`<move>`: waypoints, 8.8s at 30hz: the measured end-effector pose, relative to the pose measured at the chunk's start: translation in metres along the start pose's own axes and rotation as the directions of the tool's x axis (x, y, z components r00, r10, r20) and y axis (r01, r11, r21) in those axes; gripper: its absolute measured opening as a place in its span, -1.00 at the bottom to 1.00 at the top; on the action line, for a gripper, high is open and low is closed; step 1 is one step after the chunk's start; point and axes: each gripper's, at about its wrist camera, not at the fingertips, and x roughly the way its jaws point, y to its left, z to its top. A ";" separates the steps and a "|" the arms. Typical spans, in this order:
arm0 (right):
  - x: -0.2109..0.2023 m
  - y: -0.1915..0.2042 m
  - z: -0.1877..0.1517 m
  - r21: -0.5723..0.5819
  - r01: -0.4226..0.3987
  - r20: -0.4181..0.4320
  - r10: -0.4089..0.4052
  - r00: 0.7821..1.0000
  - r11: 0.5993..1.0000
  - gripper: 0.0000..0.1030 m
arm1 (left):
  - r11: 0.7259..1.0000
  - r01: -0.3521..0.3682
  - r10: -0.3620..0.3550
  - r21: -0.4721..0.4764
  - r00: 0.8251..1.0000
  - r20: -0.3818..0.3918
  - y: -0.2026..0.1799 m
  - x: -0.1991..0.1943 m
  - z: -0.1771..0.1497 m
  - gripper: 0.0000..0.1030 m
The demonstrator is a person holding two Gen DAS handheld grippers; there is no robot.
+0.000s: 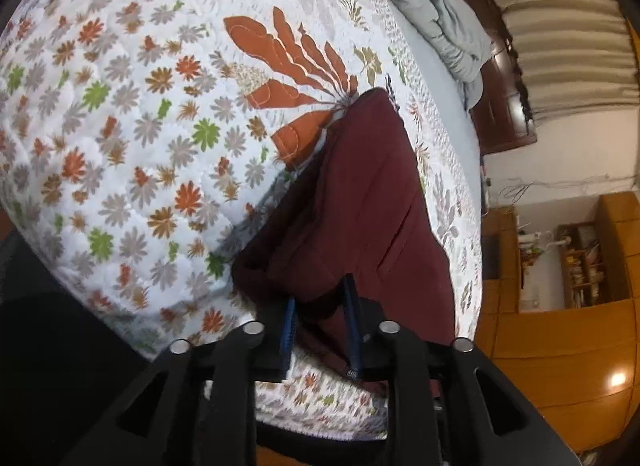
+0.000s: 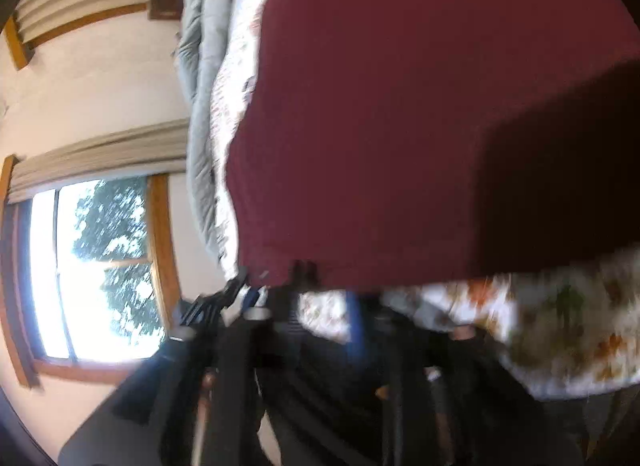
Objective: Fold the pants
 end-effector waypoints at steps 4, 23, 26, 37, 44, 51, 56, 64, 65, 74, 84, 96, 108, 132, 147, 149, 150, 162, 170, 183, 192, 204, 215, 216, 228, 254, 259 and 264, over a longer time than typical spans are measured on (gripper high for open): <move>-0.076 0.015 -0.011 -0.107 0.021 0.118 -0.008 0.993 0.994 -0.31 | 0.993 -0.071 0.063 0.098 0.995 0.078 -0.015 -0.031 -0.010 0.19; -0.494 -0.176 -0.001 0.145 -0.074 0.806 -0.074 0.587 0.987 0.28 | 0.872 -0.179 0.137 0.456 0.983 0.124 -0.092 0.056 -0.013 0.54; -0.528 -0.213 -0.004 0.120 -0.213 0.873 0.000 0.488 0.970 0.38 | 0.877 -0.180 0.136 0.446 0.982 0.130 -0.091 0.062 -0.013 0.67; -0.521 -0.230 0.037 0.085 -0.198 0.835 0.038 0.548 0.976 0.45 | 0.831 -0.271 0.217 0.486 0.962 0.166 -0.102 0.071 -0.021 0.69; -0.521 -0.213 0.050 0.037 -0.137 0.819 0.049 0.572 0.990 0.30 | 0.839 -0.270 0.214 0.473 0.962 0.170 -0.102 0.071 -0.020 0.72; -0.510 -0.204 0.060 -0.041 -0.092 0.807 0.087 0.584 0.995 0.32 | 0.833 -0.280 0.225 0.478 0.959 0.172 -0.103 0.072 -0.020 0.72; -0.510 -0.206 0.069 -0.047 -0.105 0.819 0.098 0.566 0.993 0.31 | 0.836 -0.276 0.219 0.474 0.960 0.172 -0.103 0.071 -0.019 0.72; -0.501 -0.211 0.082 0.024 -0.101 0.800 0.042 0.599 0.995 -0.69 | 0.839 -0.273 0.215 0.471 0.961 0.174 -0.102 0.070 -0.019 0.72; -0.501 -0.211 0.082 0.036 -0.096 0.799 0.029 0.601 0.995 -0.70 | 0.841 -0.269 0.211 0.469 0.962 0.172 -0.102 0.069 -0.019 0.72; -0.505 -0.172 0.079 0.079 0.058 0.803 -0.098 0.588 0.995 -0.73 | 0.856 -0.246 0.191 0.455 0.968 0.164 -0.100 0.068 -0.017 0.72; -0.495 -0.060 0.084 0.030 0.375 0.819 -0.237 0.522 0.927 -0.73 | 0.879 -0.194 0.142 0.435 0.978 0.151 -0.096 0.063 -0.015 0.72; -0.449 0.037 0.060 -0.055 0.671 0.851 -0.316 0.419 0.740 -0.73 | 0.891 -0.148 0.100 0.428 0.986 0.134 -0.092 0.058 -0.013 0.72; -0.390 0.094 0.055 -0.138 0.792 0.862 -0.322 0.392 0.595 -0.73 | 0.895 -0.126 0.079 0.429 0.989 0.126 -0.090 0.055 -0.016 0.72; -0.246 0.142 0.043 -0.275 0.908 0.839 -0.383 0.387 0.316 -0.73 | 0.903 -0.068 0.025 0.425 0.994 0.106 -0.085 0.050 -0.016 0.72; -0.202 0.141 0.034 -0.328 0.918 0.825 -0.405 0.394 0.225 -0.73 | 0.904 -0.053 0.011 0.423 0.995 0.101 -0.082 0.048 -0.018 0.72; -0.195 0.141 0.032 -0.335 0.920 0.826 -0.406 0.391 0.205 -0.73 | 0.904 -0.049 0.008 0.425 0.995 0.098 -0.082 0.047 -0.018 0.72; -0.193 0.140 0.032 -0.338 0.920 0.826 -0.407 0.390 0.197 -0.73 | 0.904 -0.047 0.006 0.425 0.995 0.098 -0.082 0.047 -0.019 0.72; -0.134 0.122 0.013 -0.392 0.920 0.829 -0.430 0.359 0.013 -0.73 | 0.905 -0.032 -0.007 0.424 0.996 0.089 -0.081 0.045 -0.017 0.72; -0.114 0.115 0.008 -0.383 0.920 0.848 -0.427 0.314 -0.083 -0.73 | 0.906 -0.025 -0.014 0.422 0.996 0.089 -0.080 0.043 -0.017 0.72; -0.024 0.056 -0.011 -0.358 0.756 0.917 -0.357 0.176 -0.548 -0.73 | 0.906 -0.010 -0.026 0.423 0.996 0.080 -0.079 0.041 -0.019 0.72; 0.007 0.014 -0.018 -0.286 0.623 0.954 -0.275 0.117 -0.728 -0.71 | 0.908 0.003 -0.038 0.419 0.996 0.075 -0.076 0.038 -0.018 0.72; -0.024 0.055 -0.048 -0.470 0.691 0.874 -0.397 0.279 -0.549 -0.02 | 0.914 0.027 -0.061 0.404 0.996 0.072 -0.070 0.035 -0.016 0.72; -0.117 0.083 0.036 -0.490 0.870 0.707 -0.562 0.429 0.047 -0.13 | 0.916 0.033 -0.070 0.400 0.995 0.077 -0.069 0.034 -0.015 0.72; -0.104 0.071 0.042 -0.516 0.855 0.666 -0.603 0.440 0.055 -0.13 | 0.916 0.033 -0.070 0.399 0.995 0.077 -0.068 0.033 -0.017 0.72; -0.174 0.057 0.078 -0.438 0.848 0.634 -0.566 0.527 0.299 -0.26 | 0.917 0.011 -0.049 0.398 0.995 0.085 -0.069 0.034 -0.019 0.72; -0.071 0.072 0.053 -0.669 0.661 0.376 -0.612 0.696 0.340 -0.20 | 1.000 0.021 -0.021 0.003 0.958 0.285 -0.036 -0.042 -0.069 0.72; -0.030 0.147 0.067 -0.792 0.413 0.129 -0.537 0.834 0.451 0.14 | 0.996 0.031 -0.012 -0.080 0.975 0.224 -0.016 -0.017 -0.067 0.72; 0.040 0.215 0.079 -0.844 0.190 -0.124 -0.527 0.841 0.502 0.37 | 0.990 0.056 -0.025 -0.131 0.973 0.228 -0.006 -0.004 -0.056 0.72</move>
